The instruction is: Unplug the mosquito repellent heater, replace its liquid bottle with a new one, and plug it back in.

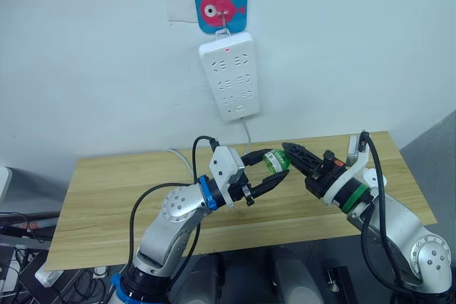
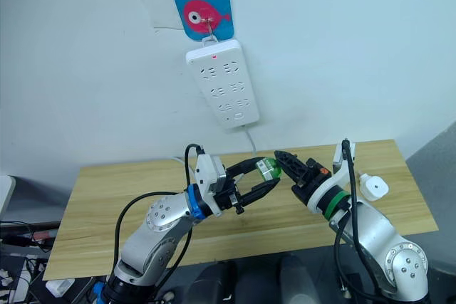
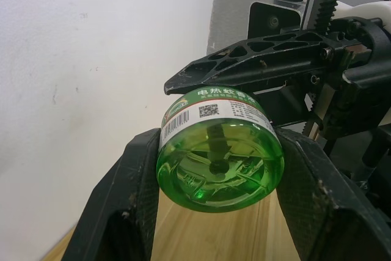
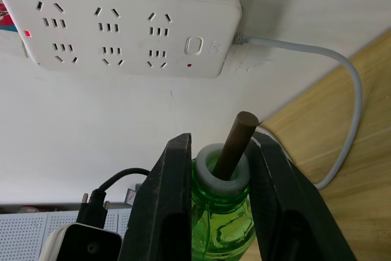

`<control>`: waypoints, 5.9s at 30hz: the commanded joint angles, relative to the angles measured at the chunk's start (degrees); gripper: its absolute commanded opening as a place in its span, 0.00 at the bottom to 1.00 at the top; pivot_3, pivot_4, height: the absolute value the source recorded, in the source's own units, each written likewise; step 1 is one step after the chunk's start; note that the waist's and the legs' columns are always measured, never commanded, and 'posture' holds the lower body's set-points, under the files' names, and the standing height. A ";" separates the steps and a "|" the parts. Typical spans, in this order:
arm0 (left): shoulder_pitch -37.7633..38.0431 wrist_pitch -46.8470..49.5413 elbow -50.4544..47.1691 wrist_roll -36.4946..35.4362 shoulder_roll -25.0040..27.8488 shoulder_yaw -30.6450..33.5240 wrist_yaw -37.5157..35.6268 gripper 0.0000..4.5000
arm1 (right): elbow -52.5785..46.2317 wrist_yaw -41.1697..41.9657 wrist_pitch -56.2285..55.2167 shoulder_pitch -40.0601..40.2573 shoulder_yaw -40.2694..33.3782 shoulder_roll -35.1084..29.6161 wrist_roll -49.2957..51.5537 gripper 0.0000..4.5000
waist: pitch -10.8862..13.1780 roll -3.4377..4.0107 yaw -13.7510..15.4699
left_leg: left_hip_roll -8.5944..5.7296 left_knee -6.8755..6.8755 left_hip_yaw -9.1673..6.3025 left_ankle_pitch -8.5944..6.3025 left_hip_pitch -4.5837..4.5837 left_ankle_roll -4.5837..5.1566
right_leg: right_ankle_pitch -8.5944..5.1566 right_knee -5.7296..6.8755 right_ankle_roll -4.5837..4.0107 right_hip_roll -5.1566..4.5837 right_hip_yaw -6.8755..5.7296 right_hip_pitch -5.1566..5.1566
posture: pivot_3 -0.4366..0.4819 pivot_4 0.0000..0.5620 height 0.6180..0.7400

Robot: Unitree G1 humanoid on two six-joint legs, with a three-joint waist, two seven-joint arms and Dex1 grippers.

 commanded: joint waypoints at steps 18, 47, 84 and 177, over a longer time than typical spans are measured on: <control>-2.59 10.05 -5.13 -4.53 8.81 2.71 -4.04 0.99 | 6.40 16.71 4.75 -2.67 -0.58 -15.12 -27.28 0.19 | 0.02 -0.02 0.03 | -0.01 -0.02 0.02 0.00 0.01 0.01 | 0.00 -0.02 0.00 0.02 -0.02 0.00 | 0.36 0.48 1.00; -1.81 11.05 -4.51 -5.98 10.40 2.68 -9.13 0.99 | 17.18 39.25 -16.83 6.96 7.52 -4.25 -98.21 0.19 | 0.04 -0.05 0.50 | -0.01 -0.02 -0.02 0.01 0.04 -0.01 | 0.00 -0.01 0.00 -0.02 -0.04 0.00 | 0.38 0.47 1.00; -2.67 9.17 -2.44 -3.13 10.65 1.57 -9.17 0.99 | 61.48 42.71 -39.30 -9.16 1.75 7.20 -110.05 0.19 | 0.65 -0.04 0.70 | -0.01 -0.02 0.00 0.01 0.09 -0.01 | 0.01 0.07 -0.03 -0.02 -0.01 0.01 | 0.46 0.57 1.00; 0.92 -51.62 67.48 22.00 -10.75 15.91 31.79 0.66 | 16.08 90.16 -3.02 -14.20 15.83 -8.12 -86.16 1.00 | 0.80 -0.23 3.28 | -0.04 0.00 -0.20 0.00 -0.03 -0.04 | 0.06 -0.08 -0.07 -0.16 -0.38 0.01 | 0.44 0.49 1.00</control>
